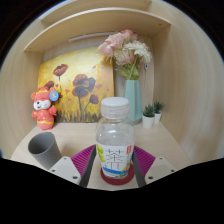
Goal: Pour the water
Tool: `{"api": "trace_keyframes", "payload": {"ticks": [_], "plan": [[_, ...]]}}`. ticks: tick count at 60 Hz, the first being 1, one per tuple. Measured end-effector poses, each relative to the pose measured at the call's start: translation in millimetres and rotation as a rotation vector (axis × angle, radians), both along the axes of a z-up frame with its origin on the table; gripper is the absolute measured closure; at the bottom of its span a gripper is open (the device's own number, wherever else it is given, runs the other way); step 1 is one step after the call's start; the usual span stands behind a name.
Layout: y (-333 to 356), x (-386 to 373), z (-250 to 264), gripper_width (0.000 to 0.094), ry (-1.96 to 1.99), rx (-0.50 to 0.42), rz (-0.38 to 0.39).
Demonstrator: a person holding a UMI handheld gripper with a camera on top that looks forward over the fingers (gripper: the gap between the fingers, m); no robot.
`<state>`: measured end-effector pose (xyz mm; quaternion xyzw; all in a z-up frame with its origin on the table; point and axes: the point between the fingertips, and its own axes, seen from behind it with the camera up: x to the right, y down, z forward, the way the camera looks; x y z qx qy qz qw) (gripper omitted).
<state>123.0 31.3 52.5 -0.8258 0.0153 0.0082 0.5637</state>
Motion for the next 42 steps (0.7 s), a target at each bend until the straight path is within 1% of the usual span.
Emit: {"api": "trace_keyframes", "payload": {"ticks": [2, 4, 13, 19, 24, 28, 33, 42], "plan": [[-2.6, -3.9, -2.5, 0.0203, 0.019, -0.017, 0.013], [-5.3, -4.8, -4.6, 0.0181, 0.024, -0.027, 0.015], [-39.8, -4.5, -34.2, 0.0176, -0.046, -0.139, 0.003], [-79.3, -7.4, -50.9, 0.0175, -0.077, -0.221, -0.007], [-115.2, -17.0, -55.3, 0.0176, -0.088, -0.267, -0.022], [-143.5, -30.9, -49.4, 0.0176, -0.094, -0.289, -0.022], [-170.5, -55.9, -29.9, 0.0176, -0.068, -0.294, -0.023], [-199.6, -101.2, 25.5, 0.0173, -0.033, -0.257, -0.011]]}}
